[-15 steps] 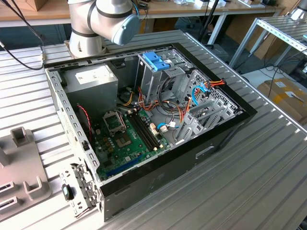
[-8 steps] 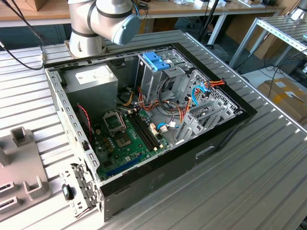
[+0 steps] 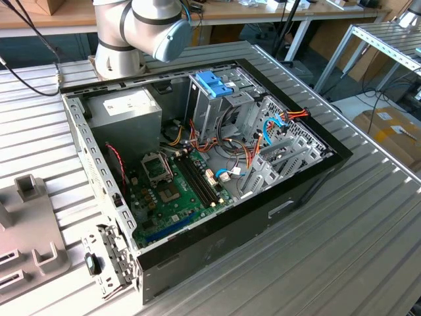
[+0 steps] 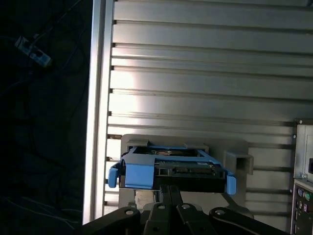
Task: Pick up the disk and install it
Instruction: 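Pick up the disk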
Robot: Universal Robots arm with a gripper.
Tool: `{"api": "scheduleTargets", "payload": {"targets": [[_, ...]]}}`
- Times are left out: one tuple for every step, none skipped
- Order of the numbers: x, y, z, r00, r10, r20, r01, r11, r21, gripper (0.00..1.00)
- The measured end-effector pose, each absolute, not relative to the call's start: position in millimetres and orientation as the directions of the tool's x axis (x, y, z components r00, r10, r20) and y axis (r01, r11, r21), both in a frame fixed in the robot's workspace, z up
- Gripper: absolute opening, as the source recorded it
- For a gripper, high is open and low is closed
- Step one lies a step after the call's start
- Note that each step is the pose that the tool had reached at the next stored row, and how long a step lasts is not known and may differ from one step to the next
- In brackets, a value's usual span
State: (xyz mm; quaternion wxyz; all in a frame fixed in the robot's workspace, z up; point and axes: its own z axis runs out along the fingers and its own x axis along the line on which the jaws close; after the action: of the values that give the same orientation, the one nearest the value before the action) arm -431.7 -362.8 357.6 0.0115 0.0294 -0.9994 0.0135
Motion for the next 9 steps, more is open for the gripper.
{"api": "scheduleTargets", "payload": {"targets": [[-431.7,-362.8,357.6,-0.997,-0.067,0.024,-0.068,0.997,-0.027,0.11],[-431.7,-362.8,357.6,-0.997,-0.074,0.024,-0.075,0.997,-0.027,0.11],[-431.7,-362.8,357.6,-0.996,-0.086,0.024,-0.087,0.996,-0.028,0.11],[-431.7,-362.8,357.6,-0.994,-0.109,0.024,-0.110,0.994,-0.028,0.11],[-431.6,-362.8,357.6,-0.992,-0.121,0.024,-0.122,0.992,-0.028,0.11],[-431.6,-362.8,357.6,-0.990,-0.140,0.024,-0.141,0.990,-0.028,0.11],[-431.6,-362.8,357.6,-0.988,-0.153,0.024,-0.154,0.988,-0.029,0.11],[-431.7,-362.8,357.6,-0.987,-0.161,0.024,-0.161,0.986,-0.029,0.11],[-431.7,-362.8,357.6,-0.985,-0.171,0.024,-0.172,0.985,-0.029,0.11]]}}
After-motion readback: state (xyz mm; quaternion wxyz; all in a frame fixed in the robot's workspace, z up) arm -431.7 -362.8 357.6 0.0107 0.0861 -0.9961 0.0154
